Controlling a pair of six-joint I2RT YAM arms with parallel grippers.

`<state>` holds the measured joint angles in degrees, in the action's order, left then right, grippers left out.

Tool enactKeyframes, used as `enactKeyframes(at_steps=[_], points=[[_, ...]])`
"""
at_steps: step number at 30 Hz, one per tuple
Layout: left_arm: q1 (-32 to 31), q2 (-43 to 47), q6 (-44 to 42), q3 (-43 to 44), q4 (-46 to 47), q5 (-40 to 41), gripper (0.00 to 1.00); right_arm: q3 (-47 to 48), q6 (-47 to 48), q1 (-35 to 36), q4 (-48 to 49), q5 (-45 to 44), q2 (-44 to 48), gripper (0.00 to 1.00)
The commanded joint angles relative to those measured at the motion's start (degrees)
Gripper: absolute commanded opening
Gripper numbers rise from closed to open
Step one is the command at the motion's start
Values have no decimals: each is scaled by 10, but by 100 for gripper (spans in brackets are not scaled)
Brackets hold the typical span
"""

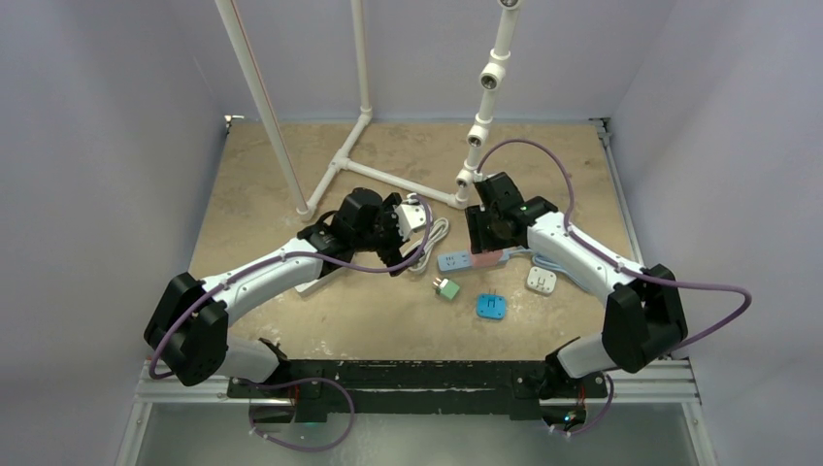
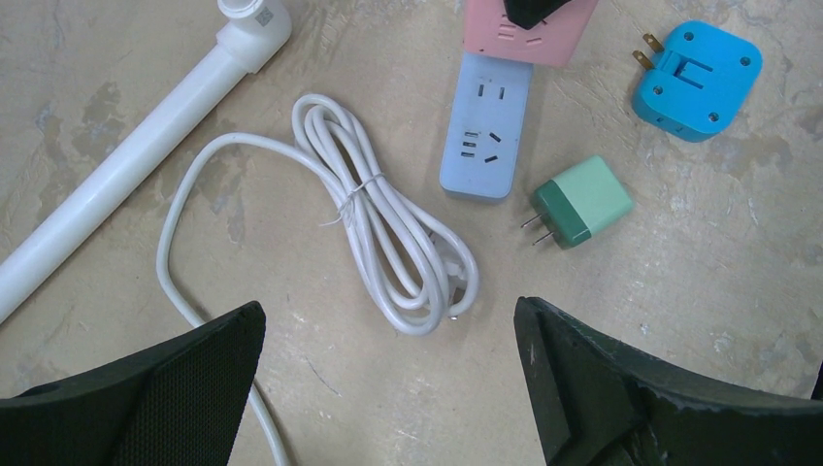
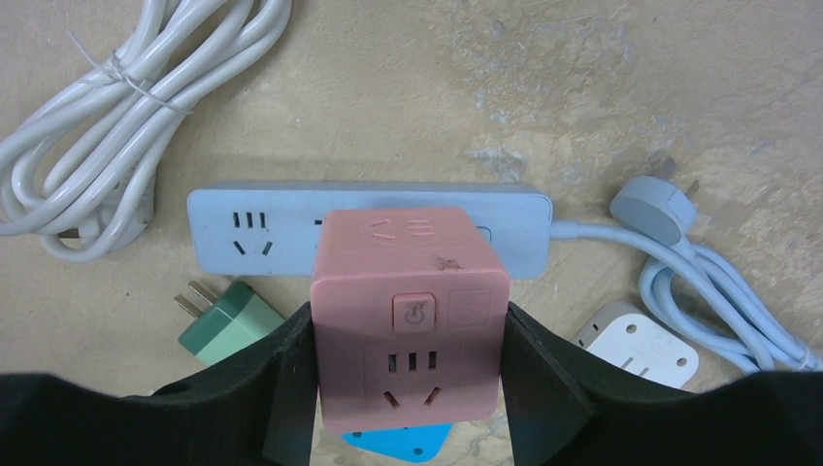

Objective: Insert the plug
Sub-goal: Insert the plug into the socket.

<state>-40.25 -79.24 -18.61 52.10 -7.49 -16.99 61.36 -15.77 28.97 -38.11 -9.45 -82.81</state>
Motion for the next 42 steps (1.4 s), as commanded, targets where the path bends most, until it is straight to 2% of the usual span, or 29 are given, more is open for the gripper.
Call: enactKeyframes(at_steps=[1, 42], points=[[0, 6, 1, 0, 6, -9, 99, -4, 4, 2, 20, -6, 1, 0], [0, 7, 9, 5, -2, -22, 99, -16, 11, 2, 45, -36, -18, 0]])
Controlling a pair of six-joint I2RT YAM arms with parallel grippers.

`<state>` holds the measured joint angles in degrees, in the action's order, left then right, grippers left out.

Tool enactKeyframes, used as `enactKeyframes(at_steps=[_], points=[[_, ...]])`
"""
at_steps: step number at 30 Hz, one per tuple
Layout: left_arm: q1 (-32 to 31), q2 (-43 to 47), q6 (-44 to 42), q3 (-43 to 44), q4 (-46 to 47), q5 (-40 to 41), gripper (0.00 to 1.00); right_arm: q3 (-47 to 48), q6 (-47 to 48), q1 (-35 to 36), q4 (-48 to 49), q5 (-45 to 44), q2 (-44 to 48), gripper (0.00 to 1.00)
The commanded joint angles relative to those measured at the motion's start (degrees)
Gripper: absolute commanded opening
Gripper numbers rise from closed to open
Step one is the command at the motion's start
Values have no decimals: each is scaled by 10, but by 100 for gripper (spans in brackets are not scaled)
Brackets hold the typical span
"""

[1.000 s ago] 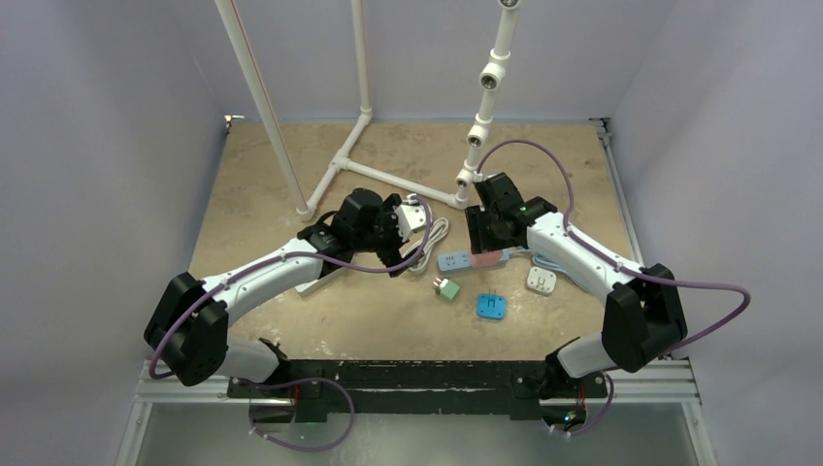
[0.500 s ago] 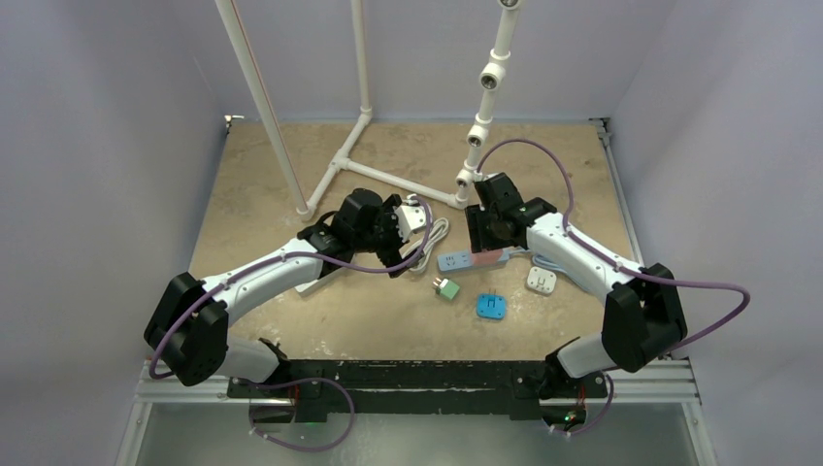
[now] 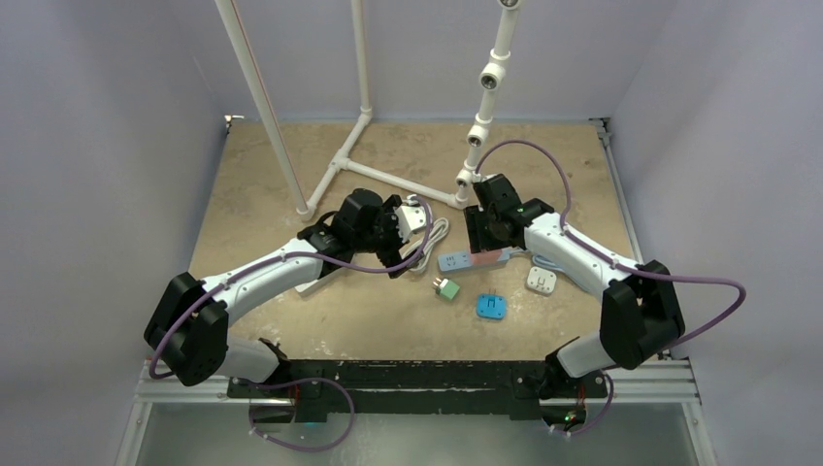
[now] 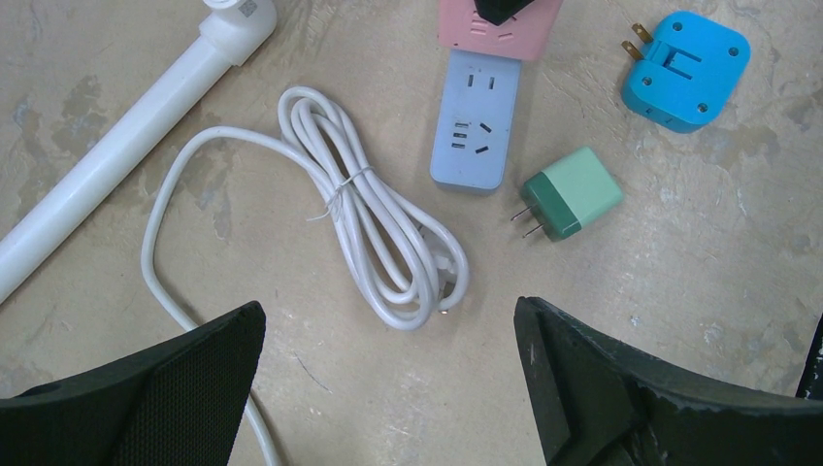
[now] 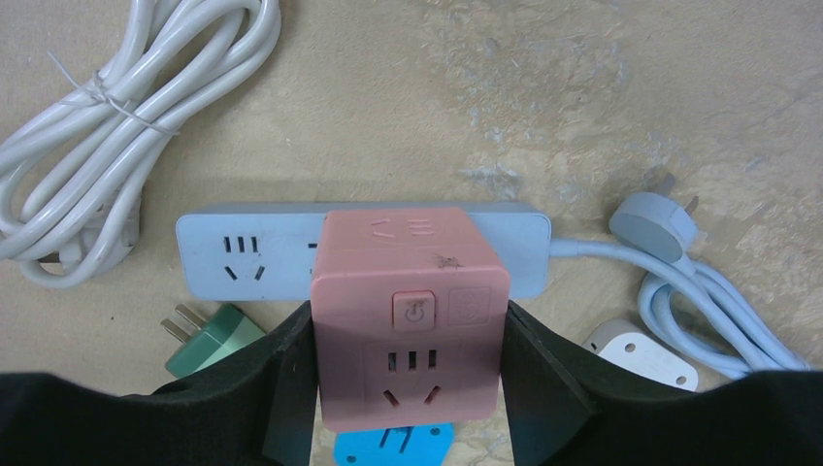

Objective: Insert the plug
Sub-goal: Insert the plug into the socket.

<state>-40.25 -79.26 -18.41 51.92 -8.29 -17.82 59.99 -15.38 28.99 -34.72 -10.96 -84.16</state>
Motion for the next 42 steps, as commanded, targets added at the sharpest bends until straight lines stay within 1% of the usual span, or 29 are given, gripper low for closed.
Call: enactKeyframes(at_steps=[1, 15, 21, 23, 27, 31, 38, 42], points=[[-1, 7, 7, 6, 6, -14, 99, -2, 6, 1, 10, -22, -5, 0], [-1, 10, 4, 8, 8, -14, 99, 2, 5, 19, -7, -30, -38, 0], [-1, 10, 3, 9, 7, -14, 99, -7, -27, 23, -23, -28, -43, 0], [0, 10, 2, 11, 7, -14, 99, -20, -46, 24, -15, -13, -35, 0], [0, 10, 1, 15, 4, -9, 99, -59, -68, 24, 32, 34, -16, 0], [0, 15, 2, 15, 1, -8, 99, -84, -84, 26, 61, 65, -20, 0], [0, 21, 3, 20, -5, -5, 99, -72, -82, 27, 44, 66, -61, 0], [0, 24, 0, 22, -6, 0, 99, -66, -79, 52, 51, 78, -64, 0]])
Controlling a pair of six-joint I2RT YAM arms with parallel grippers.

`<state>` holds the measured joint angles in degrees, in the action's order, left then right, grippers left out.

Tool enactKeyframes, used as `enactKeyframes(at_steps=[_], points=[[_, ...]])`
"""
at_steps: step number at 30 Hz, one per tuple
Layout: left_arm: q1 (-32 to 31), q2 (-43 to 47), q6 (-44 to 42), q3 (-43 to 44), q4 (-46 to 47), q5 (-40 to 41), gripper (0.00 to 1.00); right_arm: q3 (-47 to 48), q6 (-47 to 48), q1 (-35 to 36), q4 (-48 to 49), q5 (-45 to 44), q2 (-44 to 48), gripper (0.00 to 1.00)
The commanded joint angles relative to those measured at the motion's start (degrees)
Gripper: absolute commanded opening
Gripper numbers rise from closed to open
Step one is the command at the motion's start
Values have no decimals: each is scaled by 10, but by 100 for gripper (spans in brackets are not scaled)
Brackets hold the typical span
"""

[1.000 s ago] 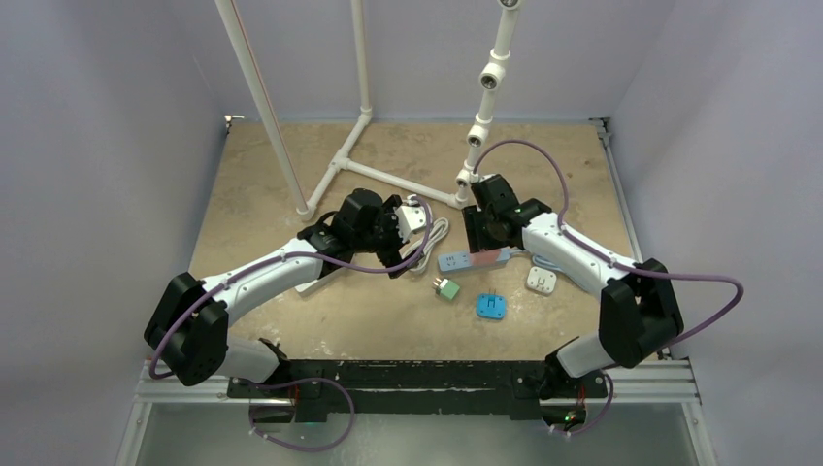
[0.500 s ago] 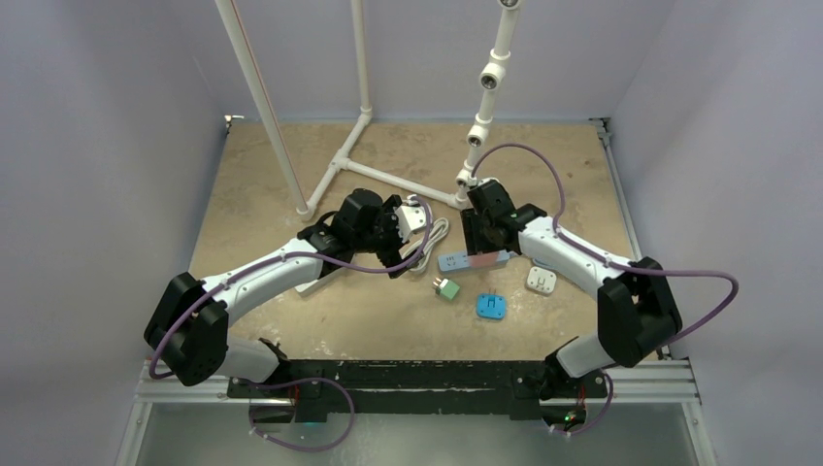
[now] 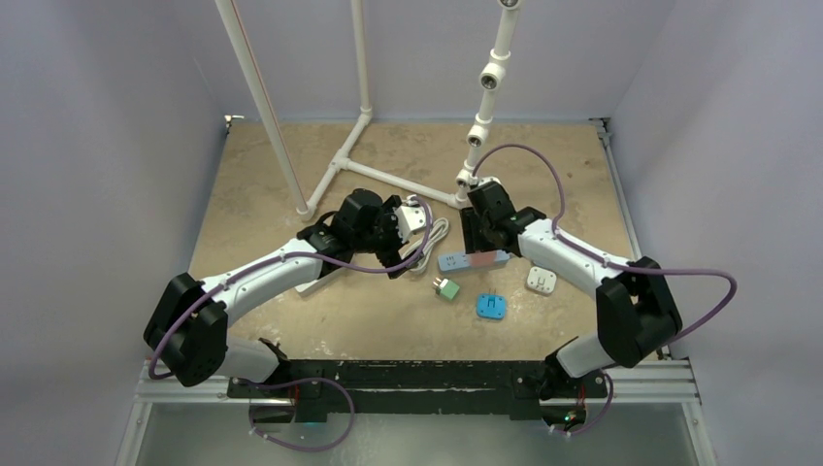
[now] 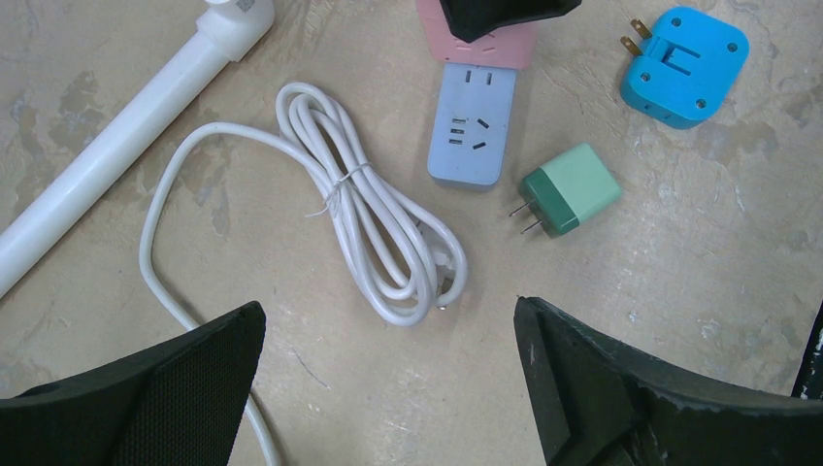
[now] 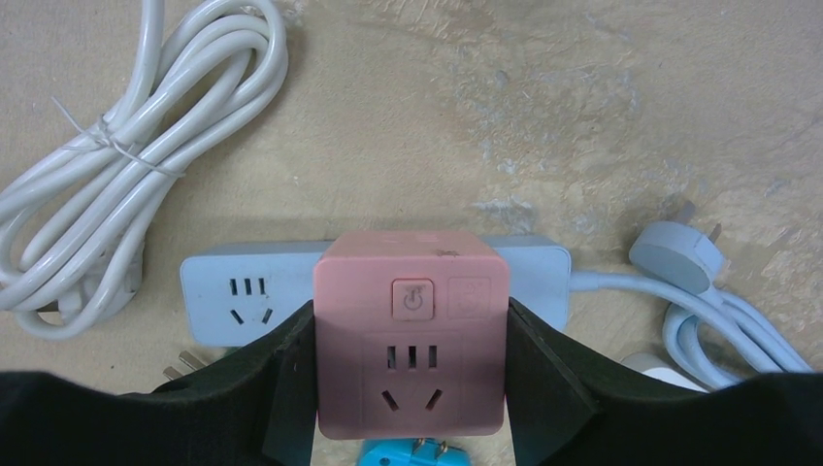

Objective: Insert the plug
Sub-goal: Insert the plug into the socket.

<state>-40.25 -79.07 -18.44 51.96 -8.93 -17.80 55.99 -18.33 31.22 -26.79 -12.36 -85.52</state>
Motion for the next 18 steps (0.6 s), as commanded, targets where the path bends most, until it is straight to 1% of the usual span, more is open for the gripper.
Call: enactKeyframes(at_steps=[1, 8, 12, 14, 18], points=[[0, 22, -1, 22, 1, 1, 99, -21, -54, 39, -28, 94, -52, 0], [0, 32, -6, 25, -2, 16, 99, -38, -105, 101, 22, 89, 11, 0], [0, 37, -9, 28, -7, 21, 99, -89, -143, 111, 67, 89, 62, 0], [0, 37, -7, 28, -8, 19, 99, -103, -149, 112, 72, 91, 63, 0], [0, 35, -2, 28, -8, 11, 99, -110, -140, 112, 64, 91, 36, 0]])
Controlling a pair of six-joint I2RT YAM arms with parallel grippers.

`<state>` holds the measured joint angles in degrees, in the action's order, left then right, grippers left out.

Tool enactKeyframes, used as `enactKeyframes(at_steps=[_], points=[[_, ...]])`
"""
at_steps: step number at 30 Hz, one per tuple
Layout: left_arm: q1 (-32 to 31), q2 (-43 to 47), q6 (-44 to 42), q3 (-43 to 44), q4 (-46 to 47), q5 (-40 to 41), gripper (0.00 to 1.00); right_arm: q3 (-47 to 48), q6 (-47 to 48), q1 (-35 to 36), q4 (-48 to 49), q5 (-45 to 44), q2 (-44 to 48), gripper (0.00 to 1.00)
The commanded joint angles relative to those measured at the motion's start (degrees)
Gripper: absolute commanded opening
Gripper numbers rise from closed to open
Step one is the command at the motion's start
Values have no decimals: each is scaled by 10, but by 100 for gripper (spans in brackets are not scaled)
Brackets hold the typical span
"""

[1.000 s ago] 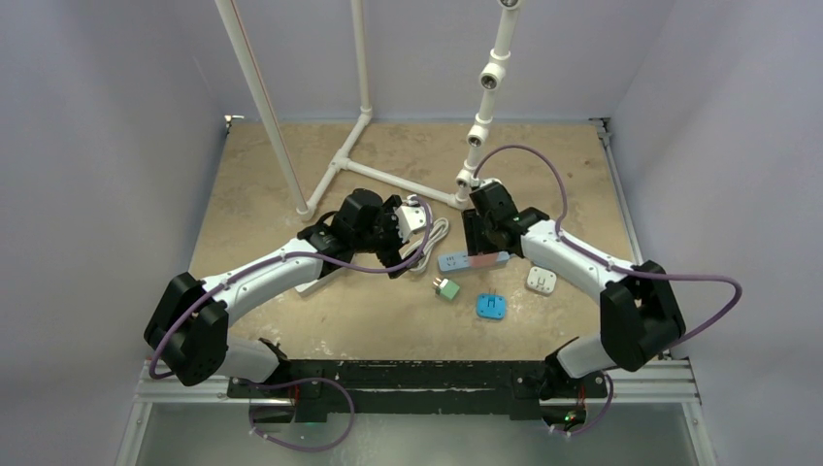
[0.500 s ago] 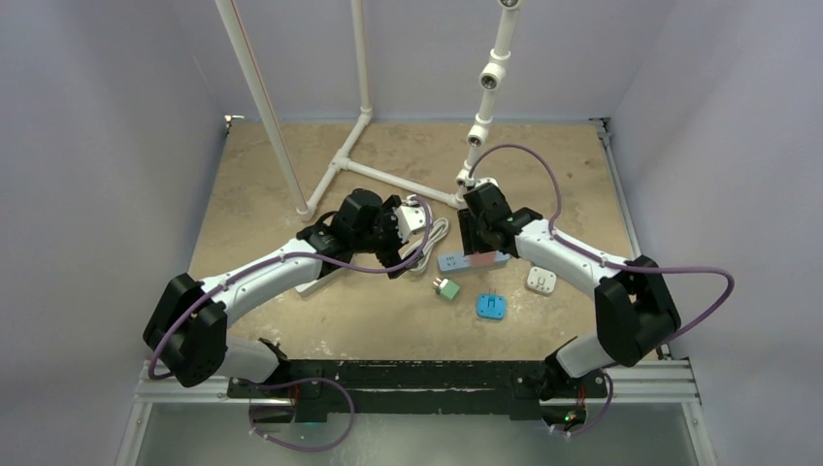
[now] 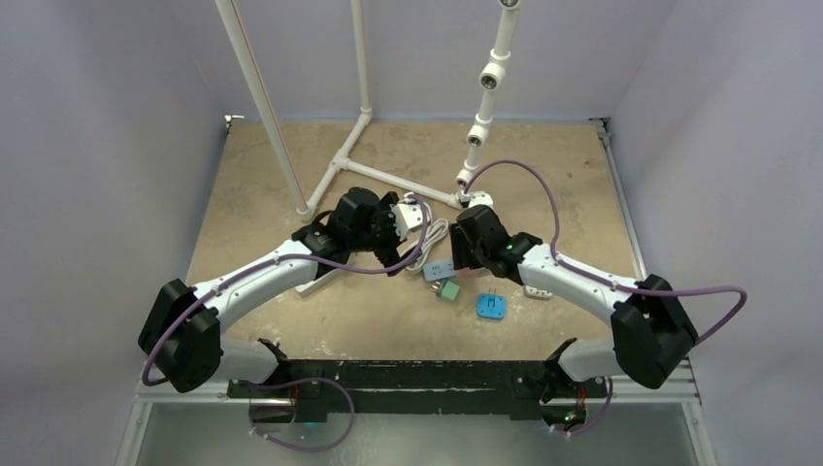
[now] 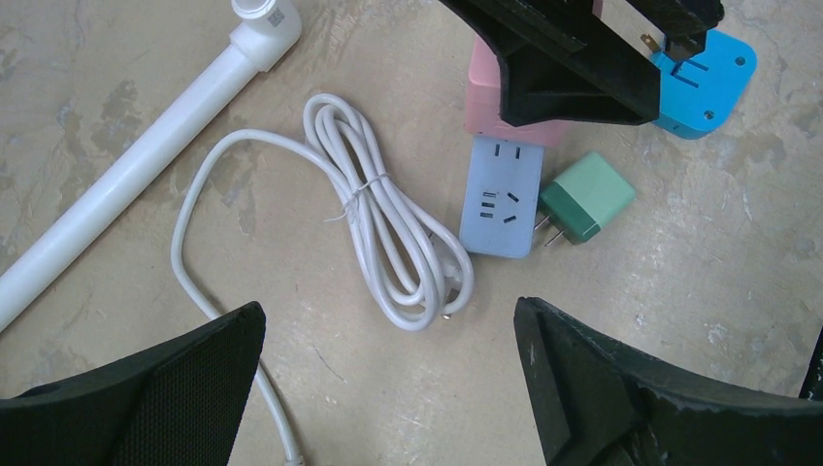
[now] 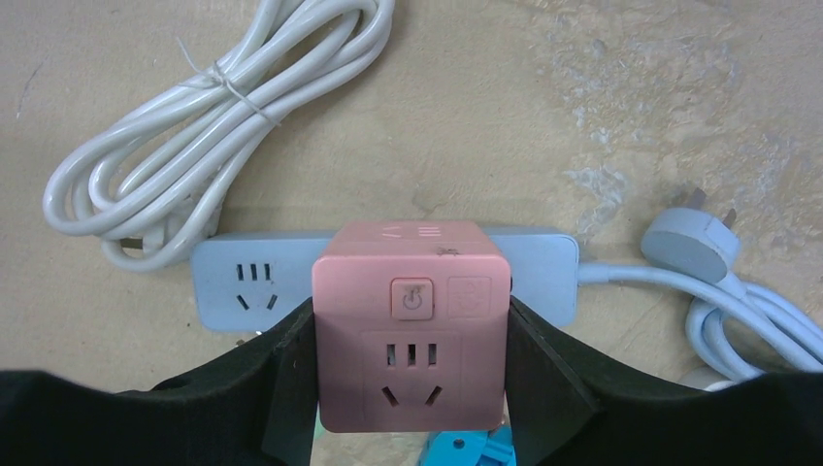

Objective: Insert the plug
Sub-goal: Insert the plug into the socket.

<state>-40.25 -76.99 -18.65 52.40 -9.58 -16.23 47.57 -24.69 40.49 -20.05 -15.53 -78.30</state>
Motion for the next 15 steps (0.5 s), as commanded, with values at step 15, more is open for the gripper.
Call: enactKeyframes(at_steps=[15], points=[[1, 10, -1, 27, -5, -6, 99, -23, -72, 22, -41, 119, -114, 0]])
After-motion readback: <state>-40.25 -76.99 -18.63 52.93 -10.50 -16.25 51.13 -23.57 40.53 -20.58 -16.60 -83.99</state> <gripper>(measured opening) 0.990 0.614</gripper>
